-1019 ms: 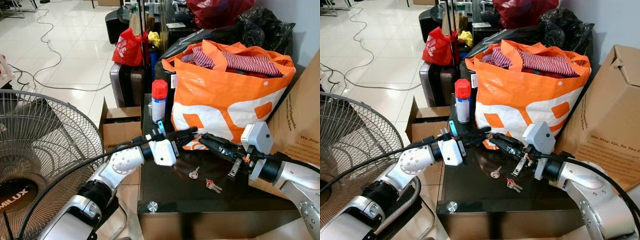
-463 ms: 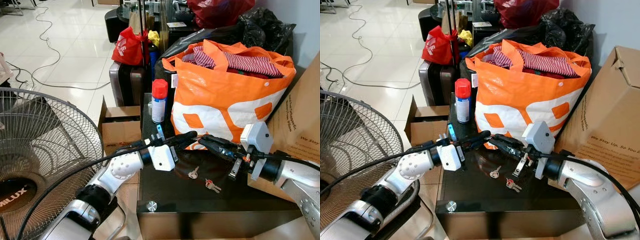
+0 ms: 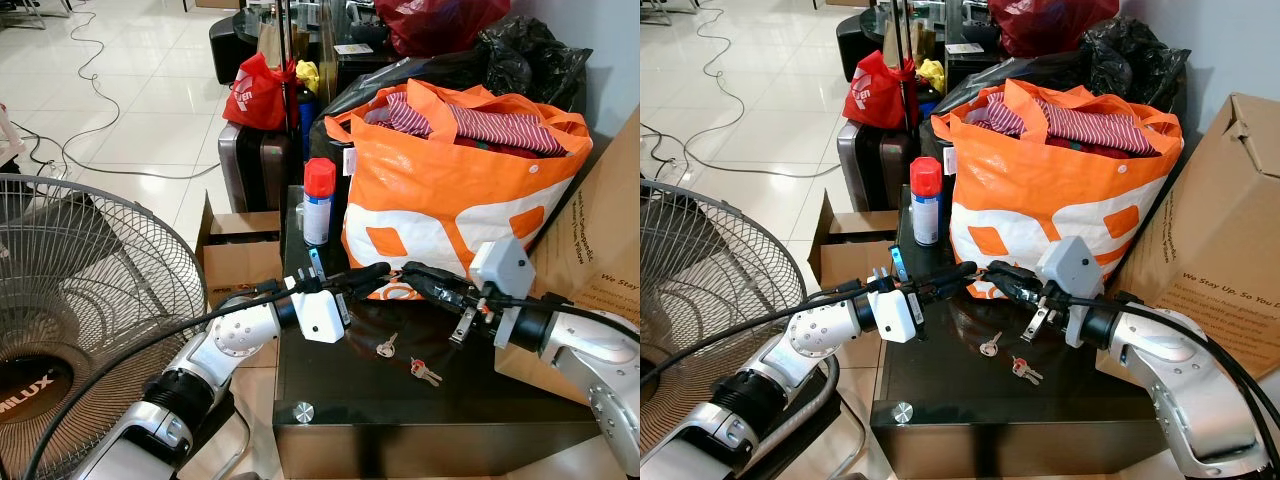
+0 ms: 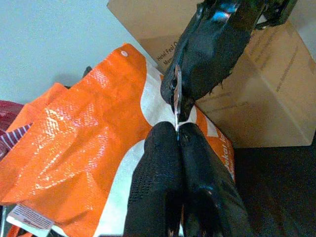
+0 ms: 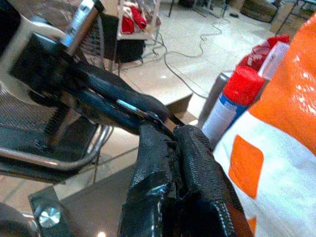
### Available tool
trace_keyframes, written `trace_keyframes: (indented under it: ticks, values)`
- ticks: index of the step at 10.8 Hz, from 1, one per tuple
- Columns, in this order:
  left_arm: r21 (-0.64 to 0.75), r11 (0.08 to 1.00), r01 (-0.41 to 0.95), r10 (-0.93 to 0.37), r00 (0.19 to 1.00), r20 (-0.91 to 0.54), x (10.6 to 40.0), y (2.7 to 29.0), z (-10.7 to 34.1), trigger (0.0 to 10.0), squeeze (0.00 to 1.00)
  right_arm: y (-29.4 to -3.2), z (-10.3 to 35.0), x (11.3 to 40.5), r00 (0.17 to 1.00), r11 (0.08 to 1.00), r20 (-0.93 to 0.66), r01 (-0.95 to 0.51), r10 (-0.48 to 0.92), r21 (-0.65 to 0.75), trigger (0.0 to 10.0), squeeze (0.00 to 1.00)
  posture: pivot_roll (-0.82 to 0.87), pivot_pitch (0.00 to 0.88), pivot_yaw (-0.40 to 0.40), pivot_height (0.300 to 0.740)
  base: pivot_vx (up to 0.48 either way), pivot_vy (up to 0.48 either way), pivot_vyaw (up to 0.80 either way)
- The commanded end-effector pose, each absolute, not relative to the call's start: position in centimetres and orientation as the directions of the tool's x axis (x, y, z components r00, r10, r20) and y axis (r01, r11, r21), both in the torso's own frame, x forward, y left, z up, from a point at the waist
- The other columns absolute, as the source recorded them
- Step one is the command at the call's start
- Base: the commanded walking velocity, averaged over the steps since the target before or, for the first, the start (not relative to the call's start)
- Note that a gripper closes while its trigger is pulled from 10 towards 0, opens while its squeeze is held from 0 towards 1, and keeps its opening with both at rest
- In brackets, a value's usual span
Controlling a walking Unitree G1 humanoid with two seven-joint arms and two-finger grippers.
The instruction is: Hang keys on a hook
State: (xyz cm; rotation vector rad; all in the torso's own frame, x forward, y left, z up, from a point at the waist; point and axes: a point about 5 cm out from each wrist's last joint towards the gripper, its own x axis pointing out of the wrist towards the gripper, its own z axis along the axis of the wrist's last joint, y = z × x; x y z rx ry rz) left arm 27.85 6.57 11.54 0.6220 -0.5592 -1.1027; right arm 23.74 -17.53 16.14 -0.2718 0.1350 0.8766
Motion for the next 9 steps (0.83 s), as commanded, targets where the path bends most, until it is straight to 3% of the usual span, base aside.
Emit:
trace_keyframes:
  ticks: [1, 7, 8, 9]
  values:
    - [0.707, 0.344, 0.618, -0.927, 0.342, 0.152, 27.9, 6.6, 12.5, 0.0, 0.00, -18.6, 15.3, 24.0, 0.670, 0.639, -0.288, -0.741, 0.685, -0.204, 0.0, 0.00, -0.17, 0.000, -0.014, 0.740, 0.000, 0.000, 0.00]
    - [0.696, 0.362, 0.620, -0.918, 0.365, 0.153, 28.0, 6.9, 12.7, 0.0, 0.00, -19.7, 13.9, 24.4, 0.707, 0.664, -0.380, -0.701, 0.597, -0.260, 0.0, 0.00, -0.17, 0.000, -0.010, 0.740, 0.000, 0.000, 0.00]
    - [0.695, 0.363, 0.621, -0.917, 0.371, 0.148, 28.1, 7.0, 12.7, 0.0, 0.00, -19.8, 14.1, 24.6, 0.720, 0.667, -0.366, -0.689, 0.589, -0.284, 7.2, 0.00, -0.17, 0.000, -0.009, 0.740, 0.000, 0.000, 0.00]
    - [0.668, 0.388, 0.635, -0.902, 0.411, 0.133, 28.4, 7.4, 12.5, 0.0, 0.00, -19.9, 14.9, 24.6, 0.732, 0.682, -0.321, -0.679, 0.601, -0.273, 10.0, 0.09, -0.17, 0.000, -0.004, 0.740, 0.000, 0.000, 0.00]
